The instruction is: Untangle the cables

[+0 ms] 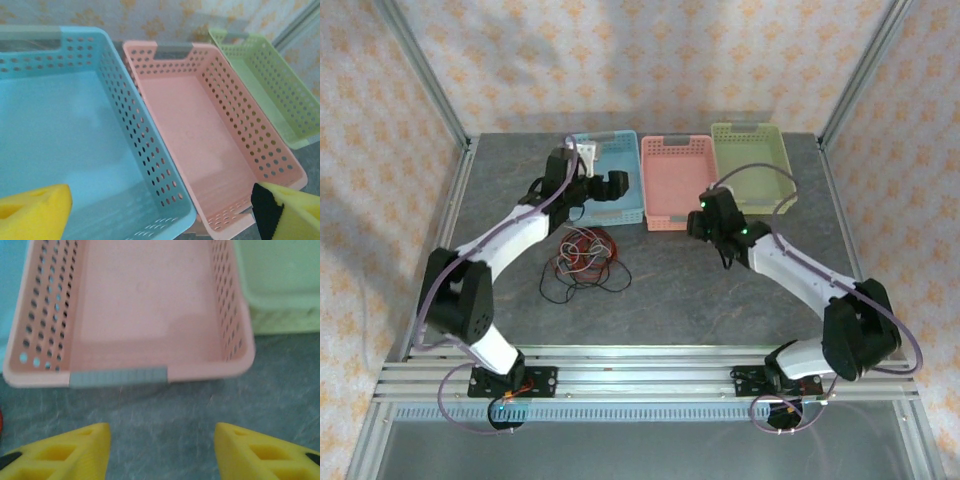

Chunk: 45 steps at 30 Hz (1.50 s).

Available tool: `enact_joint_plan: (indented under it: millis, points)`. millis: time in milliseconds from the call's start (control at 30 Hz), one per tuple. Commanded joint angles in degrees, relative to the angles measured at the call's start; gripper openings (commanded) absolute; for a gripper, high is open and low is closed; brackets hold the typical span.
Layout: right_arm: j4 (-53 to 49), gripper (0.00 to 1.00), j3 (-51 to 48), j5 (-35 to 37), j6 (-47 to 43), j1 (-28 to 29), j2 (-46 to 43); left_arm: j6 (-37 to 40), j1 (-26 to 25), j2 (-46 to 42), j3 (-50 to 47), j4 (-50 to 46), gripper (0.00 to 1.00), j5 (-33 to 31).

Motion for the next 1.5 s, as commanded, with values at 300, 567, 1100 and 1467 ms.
enact_joint_plan:
  millis: [300, 567, 1100, 1467]
  points:
    - [11.23, 0.5, -0.78, 1.32, 9.2, 5.47, 8.23, -7.22, -1.31, -19.26, -22.82, 8.99, 0.95, -20.66]
    - [11.38, 0.48, 5.17, 5.21, 9.2, 5.47, 16.37, -6.66, -1.23, -22.4, -24.94, 6.19, 0.95, -23.39]
    - [10.04, 0.47, 13.82, 9.02, 6.74, 4.24, 24.19, -7.13, -0.37, -26.18, -28.04, 4.27, 0.95, -25.5]
    - [14.63, 0.48, 6.41, 3.19, 2.83, 6.02, 14.69, -9.43, 2.32, -28.09, -29.55, 0.15, 0.94, -23.45]
